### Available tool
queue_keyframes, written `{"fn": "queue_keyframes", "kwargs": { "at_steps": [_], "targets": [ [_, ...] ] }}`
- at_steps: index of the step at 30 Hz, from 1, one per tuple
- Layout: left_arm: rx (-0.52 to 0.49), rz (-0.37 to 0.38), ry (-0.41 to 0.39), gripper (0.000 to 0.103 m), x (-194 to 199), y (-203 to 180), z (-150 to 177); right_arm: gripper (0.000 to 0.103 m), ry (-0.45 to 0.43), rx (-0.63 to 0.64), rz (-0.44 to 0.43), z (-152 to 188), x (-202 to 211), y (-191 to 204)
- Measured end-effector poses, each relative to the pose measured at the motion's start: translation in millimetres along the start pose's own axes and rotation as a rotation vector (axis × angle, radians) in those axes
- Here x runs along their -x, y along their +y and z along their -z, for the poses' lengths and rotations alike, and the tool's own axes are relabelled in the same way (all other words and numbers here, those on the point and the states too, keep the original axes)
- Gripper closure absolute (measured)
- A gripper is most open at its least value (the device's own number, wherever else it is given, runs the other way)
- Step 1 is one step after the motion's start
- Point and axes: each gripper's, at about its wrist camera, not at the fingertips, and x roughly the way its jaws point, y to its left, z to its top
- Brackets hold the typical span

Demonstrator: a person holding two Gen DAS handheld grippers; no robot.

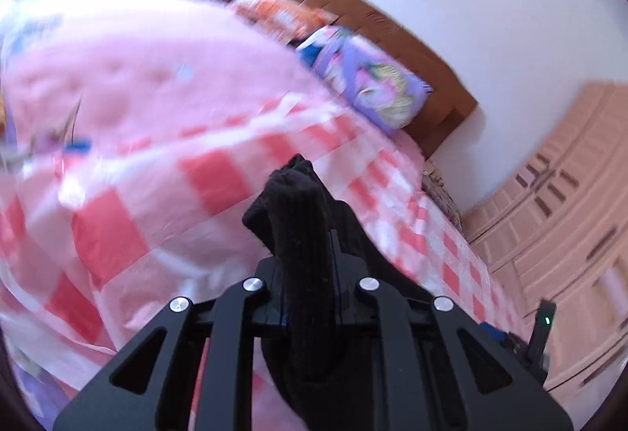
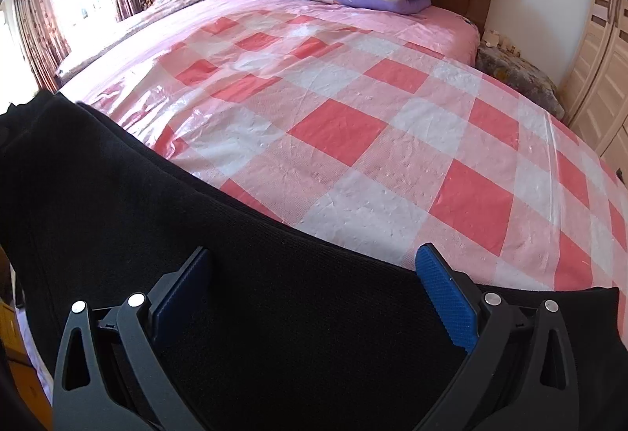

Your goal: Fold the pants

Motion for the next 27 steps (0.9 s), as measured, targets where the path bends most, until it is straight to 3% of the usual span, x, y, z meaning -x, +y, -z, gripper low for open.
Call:
{"fn": "queue_keyframes", "kwargs": {
  "at_steps": [3, 5, 7, 10, 13, 14, 16, 17, 18, 21, 24, 27],
  "targets": [
    [-0.196, 0.037, -0.056, 0.089, 23.5, -77.0, 12.9, 0.005, -0.160, -0.171, -0.165, 5.7, 29.6, -30.8],
    [-0.390, 0.069, -0.070, 0.089, 32.4, -145.4, 42.0, 0.004, -0.243, -0.399, -0.252, 19.5, 58.7, -68.6],
    [-0.555, 0.098, -0.064, 0.088, 31.2, -200.1, 83.0, 0.004, -0.322, -0.527, -0.331, 36.5, 94.1, -98.4],
    [-0.750, 0.126, -0.022, 0.088, 15.6, -254.7, 156.3, 0.004, -0.421, -0.551, -0.301, 60.8, 150.3, -127.6],
    [-0.898, 0.141, 0.082, 0.084, -11.8, -280.2, 223.6, 0.004, -0.402, -0.532, -0.232, 84.5, 180.6, -143.2],
    [-0.979, 0.132, 0.140, 0.079, -22.2, -288.4, 251.7, 0.004, -0.390, -0.530, -0.224, 93.3, 185.0, -146.3],
    [-1.107, 0.093, 0.090, 0.056, -18.2, -290.6, 286.5, 0.004, -0.368, -0.531, -0.223, 112.3, 188.2, -151.6],
    [-1.138, 0.116, 0.078, 0.033, -11.5, -286.1, 292.2, 0.004, -0.355, -0.535, -0.233, 120.9, 187.5, -152.5],
    [-1.165, 0.180, 0.069, 0.021, 2.9, -282.1, 296.5, 0.004, -0.345, -0.539, -0.249, 127.5, 185.4, -152.9],
    [-1.130, 0.255, 0.052, 0.016, 33.2, -264.6, 280.6, 0.004, -0.315, -0.535, -0.313, 142.6, 178.4, -144.1],
    [-0.965, 0.185, 0.035, 0.016, 42.1, -227.4, 231.2, 0.004, -0.296, -0.495, -0.414, 146.4, 176.4, -123.1],
    [-0.810, 0.016, 0.021, 0.021, 28.4, -171.9, 175.6, 0.004, -0.254, -0.471, -0.621, 150.9, 171.8, -95.5]
  ]
}}
